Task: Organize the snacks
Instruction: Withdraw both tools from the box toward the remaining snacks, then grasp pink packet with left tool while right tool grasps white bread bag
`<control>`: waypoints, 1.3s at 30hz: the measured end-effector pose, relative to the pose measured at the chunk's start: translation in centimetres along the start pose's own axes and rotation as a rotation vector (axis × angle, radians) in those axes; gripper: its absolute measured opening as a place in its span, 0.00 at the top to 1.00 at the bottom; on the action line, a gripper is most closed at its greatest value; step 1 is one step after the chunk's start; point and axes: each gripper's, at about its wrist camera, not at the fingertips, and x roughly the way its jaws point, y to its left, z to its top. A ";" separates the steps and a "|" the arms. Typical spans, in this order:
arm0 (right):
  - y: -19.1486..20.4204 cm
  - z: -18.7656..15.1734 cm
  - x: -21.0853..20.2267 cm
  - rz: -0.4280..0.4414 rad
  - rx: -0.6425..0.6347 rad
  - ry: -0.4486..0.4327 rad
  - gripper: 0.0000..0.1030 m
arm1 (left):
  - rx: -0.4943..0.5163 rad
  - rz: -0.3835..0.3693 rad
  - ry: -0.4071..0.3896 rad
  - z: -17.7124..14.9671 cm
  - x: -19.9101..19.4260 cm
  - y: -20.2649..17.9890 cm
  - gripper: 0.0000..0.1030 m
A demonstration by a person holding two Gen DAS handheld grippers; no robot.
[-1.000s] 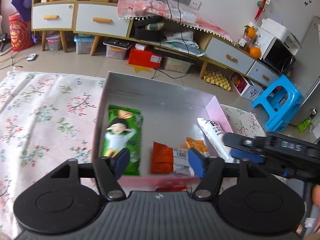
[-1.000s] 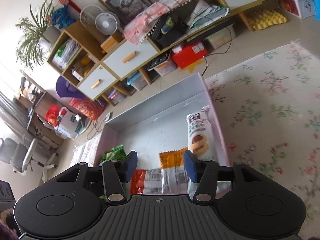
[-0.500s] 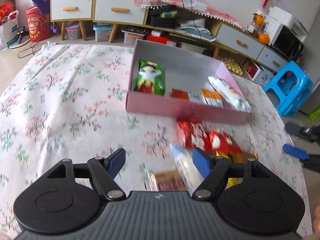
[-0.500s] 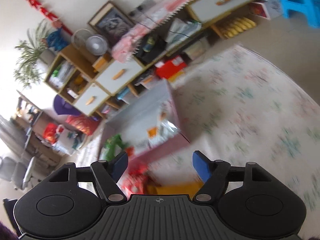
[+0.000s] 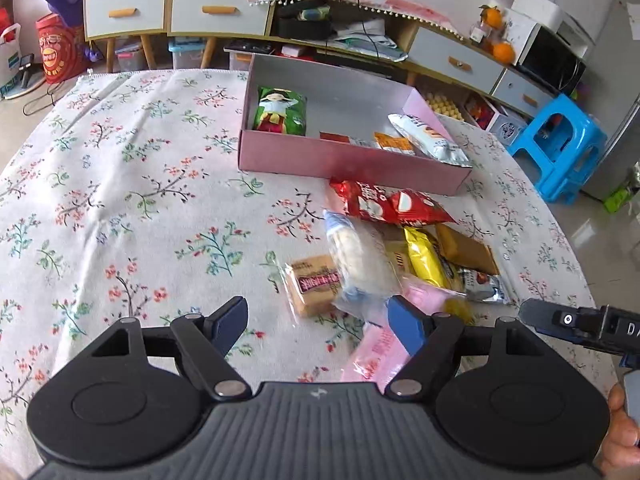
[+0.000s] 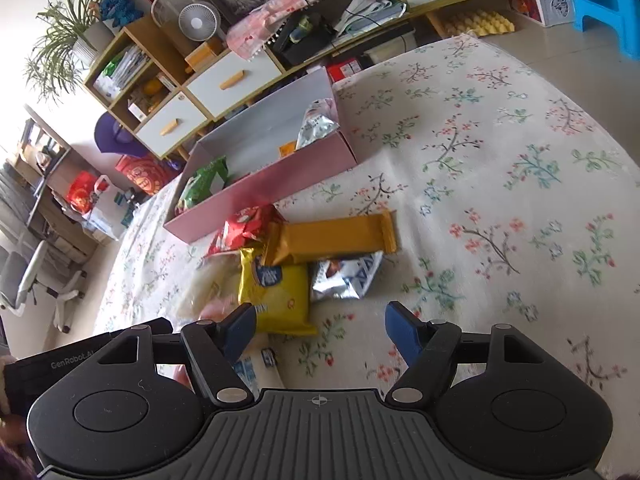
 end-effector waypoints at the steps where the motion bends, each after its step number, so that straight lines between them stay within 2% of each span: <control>1: 0.0 -0.2 -0.1 0.003 0.000 0.002 0.29 | -0.006 -0.011 0.000 0.0 0.0 -0.1 0.26; 7: 0.2 -1.2 -0.6 -0.003 -0.005 0.001 0.29 | 0.013 -0.085 0.013 -1.0 0.0 -1.0 0.25; 10: 0.9 -1.9 -0.7 -0.007 -0.065 0.019 0.29 | 0.022 -0.126 0.014 -1.2 0.1 -1.4 0.24; 17: 3.6 -3.3 0.0 0.005 -0.241 0.091 0.29 | 0.109 -0.142 0.061 -1.4 1.2 -3.4 0.21; 20: 5.2 -4.1 -0.2 0.003 -0.347 0.102 0.29 | 0.094 -0.111 0.081 -1.1 2.1 -3.3 0.22; 22: 5.7 -4.3 -0.3 0.025 -0.370 0.108 0.29 | 0.080 -0.120 0.091 -0.9 2.5 -3.1 0.23; 25: 6.0 -4.4 0.2 0.025 -0.381 0.130 0.29 | 0.070 -0.117 0.105 -0.8 3.0 -3.2 0.27; 27: 6.1 -4.2 0.3 -0.001 -0.385 0.135 0.29 | 0.047 -0.125 0.124 -0.6 3.6 -3.1 0.38; 30: 6.5 -4.1 0.4 -0.010 -0.400 0.138 0.29 | 0.038 -0.121 0.131 -0.7 4.0 -3.0 0.47; 35: 6.7 -5.1 1.6 -0.041 -0.455 0.159 0.29 | 0.079 -0.090 0.123 -1.2 3.5 -3.5 0.54; 39: 7.2 -5.7 1.8 -0.054 -0.486 0.138 0.31 | 0.112 -0.054 0.113 -1.4 3.3 -3.8 0.60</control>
